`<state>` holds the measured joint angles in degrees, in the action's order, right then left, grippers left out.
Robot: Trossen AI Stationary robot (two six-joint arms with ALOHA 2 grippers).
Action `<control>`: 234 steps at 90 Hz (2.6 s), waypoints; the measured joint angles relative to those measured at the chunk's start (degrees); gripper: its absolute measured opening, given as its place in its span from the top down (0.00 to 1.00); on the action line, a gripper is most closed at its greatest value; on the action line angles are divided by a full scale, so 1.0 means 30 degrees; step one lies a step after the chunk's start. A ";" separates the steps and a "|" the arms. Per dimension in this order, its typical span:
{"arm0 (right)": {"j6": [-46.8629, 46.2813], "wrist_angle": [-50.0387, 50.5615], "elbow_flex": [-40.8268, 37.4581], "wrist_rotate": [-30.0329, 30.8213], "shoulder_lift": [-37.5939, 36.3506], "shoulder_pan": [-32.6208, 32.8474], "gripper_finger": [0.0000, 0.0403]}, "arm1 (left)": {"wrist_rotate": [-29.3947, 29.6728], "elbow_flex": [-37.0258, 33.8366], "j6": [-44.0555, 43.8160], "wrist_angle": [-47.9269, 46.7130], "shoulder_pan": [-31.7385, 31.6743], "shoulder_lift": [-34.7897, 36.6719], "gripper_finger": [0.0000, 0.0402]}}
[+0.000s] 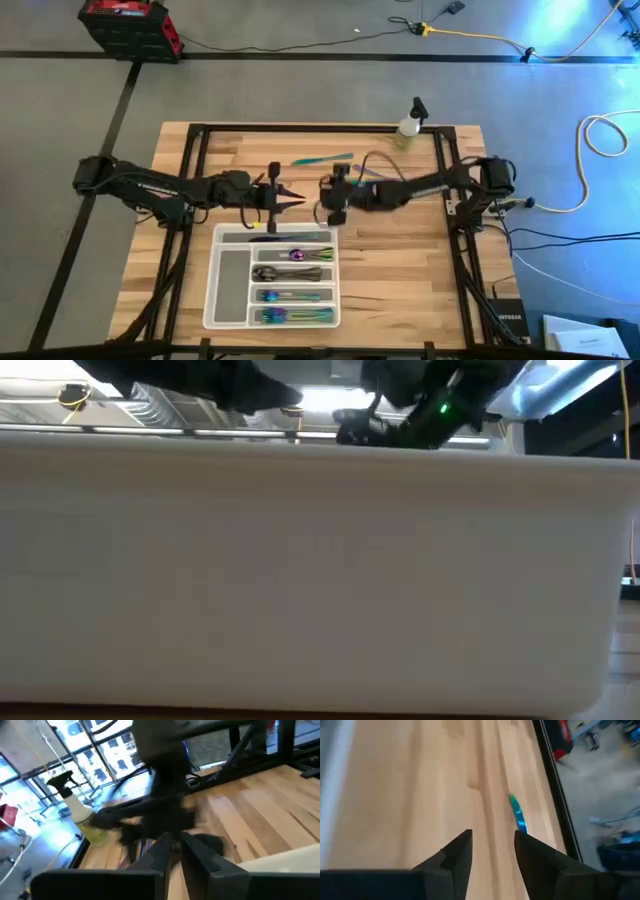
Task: Sort silverware
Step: Put the blue table knife into the white silverware tray
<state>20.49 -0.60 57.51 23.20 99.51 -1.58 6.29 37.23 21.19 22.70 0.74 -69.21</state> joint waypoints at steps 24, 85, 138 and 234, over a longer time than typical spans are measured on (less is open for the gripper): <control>0.1335 0.0701 0.0433 -0.5758 0.0694 -0.6848 0.70 | -0.0314 -0.0015 -0.0268 -0.1924 0.0135 0.0596 0.94; 0.3255 1.2158 1.1005 -1.1156 0.8538 -1.1594 0.97 | -0.0402 -0.0124 -0.1454 -0.3903 0.0259 0.0603 0.94; 0.0956 1.6582 1.1012 -1.1552 0.8458 -0.7942 1.00 | -0.0402 -0.0124 -0.1443 -0.4401 0.0259 0.0596 0.94; -0.7724 0.9683 0.9426 -0.9893 0.8507 -0.3702 1.00 | 0.3223 -0.3693 -0.5677 -0.5124 -0.1647 -0.0366 0.94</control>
<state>-2.68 28.45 85.78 -6.48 125.03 -12.68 15.96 26.15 4.16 7.33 -4.20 -70.30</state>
